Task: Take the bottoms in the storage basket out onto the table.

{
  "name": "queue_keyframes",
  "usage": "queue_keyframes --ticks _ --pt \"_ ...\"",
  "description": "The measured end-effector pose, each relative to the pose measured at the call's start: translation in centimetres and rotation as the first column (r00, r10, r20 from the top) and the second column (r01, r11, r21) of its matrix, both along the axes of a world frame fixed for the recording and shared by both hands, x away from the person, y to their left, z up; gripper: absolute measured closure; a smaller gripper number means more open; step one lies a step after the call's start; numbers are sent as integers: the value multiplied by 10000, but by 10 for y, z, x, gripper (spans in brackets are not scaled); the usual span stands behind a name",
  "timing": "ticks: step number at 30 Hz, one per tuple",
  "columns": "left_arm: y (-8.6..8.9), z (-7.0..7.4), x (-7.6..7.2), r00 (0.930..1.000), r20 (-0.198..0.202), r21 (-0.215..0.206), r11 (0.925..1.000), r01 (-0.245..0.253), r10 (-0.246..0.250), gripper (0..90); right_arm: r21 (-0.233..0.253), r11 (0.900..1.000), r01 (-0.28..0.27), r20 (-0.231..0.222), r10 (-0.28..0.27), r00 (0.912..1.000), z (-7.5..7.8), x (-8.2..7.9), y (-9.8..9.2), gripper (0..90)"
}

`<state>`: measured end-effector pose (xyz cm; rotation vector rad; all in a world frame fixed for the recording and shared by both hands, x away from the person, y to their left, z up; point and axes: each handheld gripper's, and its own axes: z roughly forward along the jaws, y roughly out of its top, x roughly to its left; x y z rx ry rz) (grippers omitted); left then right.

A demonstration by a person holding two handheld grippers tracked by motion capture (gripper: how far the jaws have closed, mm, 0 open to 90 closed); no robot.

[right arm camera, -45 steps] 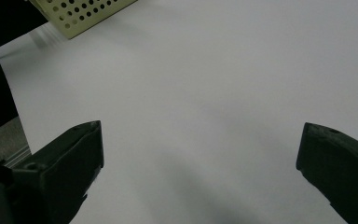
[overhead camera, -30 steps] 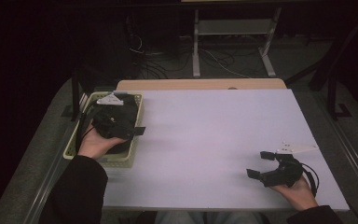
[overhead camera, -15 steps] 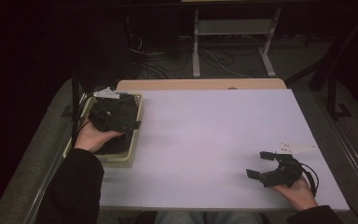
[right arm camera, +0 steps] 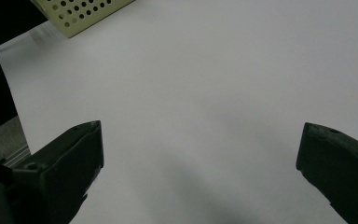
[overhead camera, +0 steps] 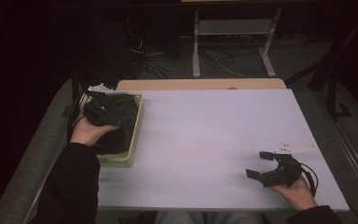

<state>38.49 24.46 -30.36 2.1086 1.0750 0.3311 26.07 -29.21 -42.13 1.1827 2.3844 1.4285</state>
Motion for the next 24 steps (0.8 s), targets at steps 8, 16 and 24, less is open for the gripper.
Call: queue_keyframes --ticks 8,16,24 --pt "10 -2 7 9989 -219 96 9991 -420 422 0 -43 10000 10 25 -9 10000 0 0 0 2" --pt "21 -2 19 9977 -296 343 9977 -593 603 0 -81 10000 45 31 -45 10000 -1 -1 1 3" --pt "33 -5 27 9913 -531 348 9924 -1184 1202 0 -165 9998 56 -21 -57 10000 -2 0 2 2"
